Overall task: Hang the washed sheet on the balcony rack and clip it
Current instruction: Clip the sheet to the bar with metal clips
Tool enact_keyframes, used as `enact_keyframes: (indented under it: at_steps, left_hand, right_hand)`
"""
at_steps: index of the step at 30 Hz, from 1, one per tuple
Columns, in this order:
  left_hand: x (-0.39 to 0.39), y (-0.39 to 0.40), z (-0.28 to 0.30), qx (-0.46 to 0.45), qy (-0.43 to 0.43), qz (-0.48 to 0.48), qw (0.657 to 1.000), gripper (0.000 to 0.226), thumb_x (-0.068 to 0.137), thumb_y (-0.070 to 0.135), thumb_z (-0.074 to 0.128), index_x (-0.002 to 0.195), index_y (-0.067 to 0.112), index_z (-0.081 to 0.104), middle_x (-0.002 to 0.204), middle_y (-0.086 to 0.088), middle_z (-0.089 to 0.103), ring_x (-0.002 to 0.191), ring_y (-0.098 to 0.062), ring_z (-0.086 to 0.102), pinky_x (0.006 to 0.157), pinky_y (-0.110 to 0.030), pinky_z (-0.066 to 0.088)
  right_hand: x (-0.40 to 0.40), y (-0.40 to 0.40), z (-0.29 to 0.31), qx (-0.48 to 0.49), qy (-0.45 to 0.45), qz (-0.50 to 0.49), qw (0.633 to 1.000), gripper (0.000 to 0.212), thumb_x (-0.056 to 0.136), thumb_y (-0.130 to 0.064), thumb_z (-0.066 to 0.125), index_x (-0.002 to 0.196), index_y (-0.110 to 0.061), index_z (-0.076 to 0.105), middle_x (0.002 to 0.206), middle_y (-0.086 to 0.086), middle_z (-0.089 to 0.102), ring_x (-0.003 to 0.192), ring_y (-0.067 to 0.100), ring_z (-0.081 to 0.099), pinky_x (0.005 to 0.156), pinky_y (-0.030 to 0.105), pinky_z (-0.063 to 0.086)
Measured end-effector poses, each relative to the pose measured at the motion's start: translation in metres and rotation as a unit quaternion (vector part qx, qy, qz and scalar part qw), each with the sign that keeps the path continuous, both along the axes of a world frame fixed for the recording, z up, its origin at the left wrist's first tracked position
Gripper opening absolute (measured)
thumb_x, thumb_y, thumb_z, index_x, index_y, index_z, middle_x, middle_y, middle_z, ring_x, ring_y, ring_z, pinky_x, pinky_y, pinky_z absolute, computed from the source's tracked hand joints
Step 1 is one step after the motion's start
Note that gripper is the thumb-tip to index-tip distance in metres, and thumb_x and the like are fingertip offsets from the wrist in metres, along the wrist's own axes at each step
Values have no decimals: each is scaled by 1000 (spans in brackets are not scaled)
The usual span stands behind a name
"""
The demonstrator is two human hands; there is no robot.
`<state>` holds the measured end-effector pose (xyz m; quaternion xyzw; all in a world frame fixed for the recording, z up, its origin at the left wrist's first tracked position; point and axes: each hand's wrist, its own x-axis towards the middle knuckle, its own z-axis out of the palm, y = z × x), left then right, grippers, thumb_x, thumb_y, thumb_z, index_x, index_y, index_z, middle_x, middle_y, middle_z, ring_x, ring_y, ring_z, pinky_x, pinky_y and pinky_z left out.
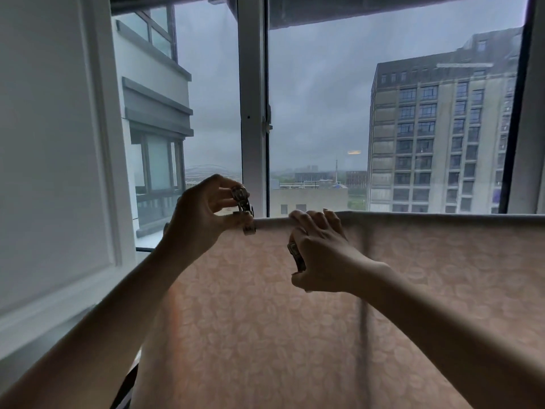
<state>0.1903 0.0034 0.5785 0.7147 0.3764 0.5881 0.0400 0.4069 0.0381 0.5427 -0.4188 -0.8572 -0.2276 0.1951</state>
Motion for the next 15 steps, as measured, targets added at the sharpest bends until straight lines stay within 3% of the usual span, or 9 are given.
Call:
enact_keyframes:
  at_steps: [8, 12, 15]
  left_hand:
    - [-15, 14, 36, -94, 79, -22, 992, 50, 65, 5, 83, 110, 6, 60, 101, -8, 72, 89, -16, 72, 82, -27, 58]
    - [-18, 19, 36, -130, 85, -30, 988, 56, 59, 13, 82, 110, 5, 59, 101, -8, 72, 91, -15, 72, 82, -27, 58]
    - [-19, 22, 35, -137, 77, -32, 987, 59, 64, 8, 81, 118, 7, 58, 109, -9, 70, 90, -13, 71, 78, -21, 57]
  right_hand:
    - [-3, -5, 4, 6, -7, -4, 1000, 45, 66, -41, 69, 101, -15, 61, 146, 4, 22, 133, 26, 14, 116, 44, -1]
    - [0, -6, 3, 1, -14, 5, 1000, 43, 70, -43, 68, 103, -15, 62, 151, 2, 15, 136, 25, 9, 117, 44, -3]
    - [4, -3, 3, -10, -14, 9, 1000, 44, 72, -44, 67, 105, -16, 61, 156, 2, 9, 141, 23, 2, 118, 45, -6]
